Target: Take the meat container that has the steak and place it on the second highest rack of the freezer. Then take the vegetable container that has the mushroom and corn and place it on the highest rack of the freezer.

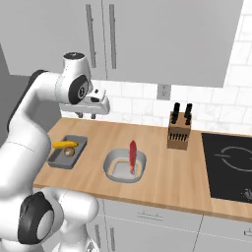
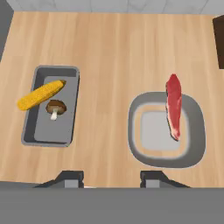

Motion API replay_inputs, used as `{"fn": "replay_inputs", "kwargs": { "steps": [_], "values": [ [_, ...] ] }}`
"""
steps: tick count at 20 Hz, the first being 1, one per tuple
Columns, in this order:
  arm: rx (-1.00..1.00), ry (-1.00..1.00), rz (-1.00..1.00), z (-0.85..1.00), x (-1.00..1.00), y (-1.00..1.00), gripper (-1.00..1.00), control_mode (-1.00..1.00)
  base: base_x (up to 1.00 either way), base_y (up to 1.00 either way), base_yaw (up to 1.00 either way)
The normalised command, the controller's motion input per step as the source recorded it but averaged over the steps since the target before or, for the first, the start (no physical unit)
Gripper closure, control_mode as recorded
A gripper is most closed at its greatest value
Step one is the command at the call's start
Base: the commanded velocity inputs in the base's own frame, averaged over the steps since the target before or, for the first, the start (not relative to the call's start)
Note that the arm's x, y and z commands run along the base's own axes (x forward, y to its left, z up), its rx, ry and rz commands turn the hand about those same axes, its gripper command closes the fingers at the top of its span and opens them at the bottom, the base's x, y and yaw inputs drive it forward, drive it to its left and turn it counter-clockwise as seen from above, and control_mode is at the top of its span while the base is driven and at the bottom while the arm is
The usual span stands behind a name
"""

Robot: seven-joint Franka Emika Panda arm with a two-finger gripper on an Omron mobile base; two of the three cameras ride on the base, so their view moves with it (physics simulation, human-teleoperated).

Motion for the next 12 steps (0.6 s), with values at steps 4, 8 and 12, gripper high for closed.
{"fn": "replay_inputs", "kwargs": {
  "steps": [4,8,12],
  "values": [
    [0.03,0.00,-0.08,-0.14,-0.20,-0.13,-1.00,-1.00,0.00,0.00,0.00],
    [0.13,0.11,-0.58,-0.52,-0.21,-0.77,-1.00,-1.00,0.00,0.00,0.00],
    [0.24,0.19,-0.60,-0.77,-0.06,-1.00,-1.00,-1.00,0.00,0.00,0.00]
  ]
}}
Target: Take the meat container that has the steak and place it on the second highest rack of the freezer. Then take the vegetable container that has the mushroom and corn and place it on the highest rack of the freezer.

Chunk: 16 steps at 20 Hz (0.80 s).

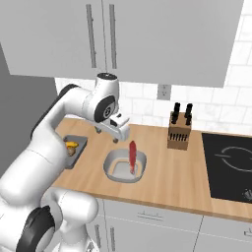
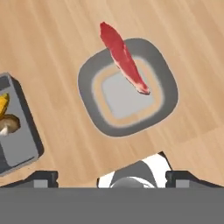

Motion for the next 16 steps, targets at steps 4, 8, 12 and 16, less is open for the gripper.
{"fn": "replay_inputs", "kwargs": {
  "steps": [4,8,12,16],
  "values": [
    [0.15,0.14,-0.44,-0.75,0.11,-0.75,-1.00,-1.00,0.00,0.00,0.00],
    [0.04,0.10,-0.17,-0.67,0.18,-0.14,-1.00,-1.00,0.00,0.00,0.00],
    [0.00,0.08,-0.19,-0.76,0.00,0.00,-1.00,-1.00,0.00,0.00,0.00],
    [0.00,0.05,-0.17,-0.73,0.00,0.00,-1.00,-1.00,0.00,0.00,0.00]
  ]
}}
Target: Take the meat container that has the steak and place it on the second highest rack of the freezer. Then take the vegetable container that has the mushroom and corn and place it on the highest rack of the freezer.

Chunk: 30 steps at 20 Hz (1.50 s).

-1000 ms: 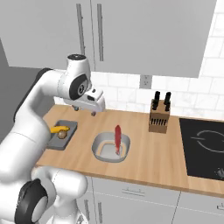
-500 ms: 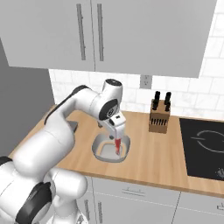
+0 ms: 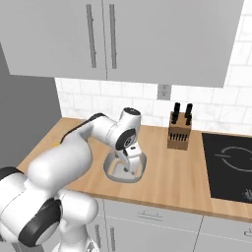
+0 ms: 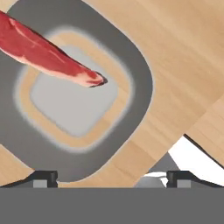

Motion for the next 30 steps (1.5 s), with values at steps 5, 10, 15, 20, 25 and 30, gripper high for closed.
{"fn": "replay_inputs", "kwargs": {
  "steps": [5,10,15,20,25,30],
  "values": [
    [0.00,0.08,-0.18,-0.57,0.00,0.00,-1.00,-1.00,0.00,0.00,0.00],
    [0.00,0.02,-0.13,-0.47,0.04,0.00,-1.00,-1.00,0.00,0.00,0.00],
    [0.00,0.00,-0.07,-0.46,0.08,0.00,-1.00,-1.00,0.00,0.00,0.00],
    [0.00,-0.04,0.00,-0.16,0.15,0.00,-1.00,-1.00,0.00,0.00,0.00],
    [0.00,-0.02,0.00,-0.14,0.15,0.00,-1.00,-1.00,0.00,0.00,0.00],
    [0.00,0.00,0.00,-0.23,0.10,0.00,-1.00,-1.00,0.00,0.00,0.00]
  ]
}}
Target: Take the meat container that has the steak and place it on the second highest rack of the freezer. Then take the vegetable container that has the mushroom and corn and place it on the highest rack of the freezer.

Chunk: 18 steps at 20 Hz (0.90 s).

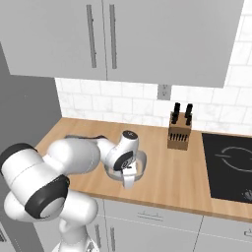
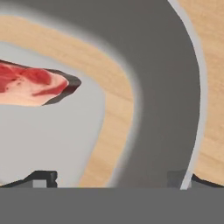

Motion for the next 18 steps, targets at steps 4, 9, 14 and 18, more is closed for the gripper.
{"fn": "replay_inputs", "kwargs": {
  "steps": [4,9,14,18],
  "values": [
    [0.00,-0.01,0.00,0.00,0.00,0.00,-1.00,-1.00,0.00,0.00,0.00],
    [0.00,0.00,0.00,0.00,0.00,0.00,-1.00,-1.00,0.00,0.00,0.00],
    [0.00,0.00,0.00,0.00,0.00,0.00,1.00,-1.00,0.00,0.00,0.00],
    [0.00,0.00,0.00,0.00,0.00,0.00,1.00,-1.00,0.00,0.00,0.00]
  ]
}}
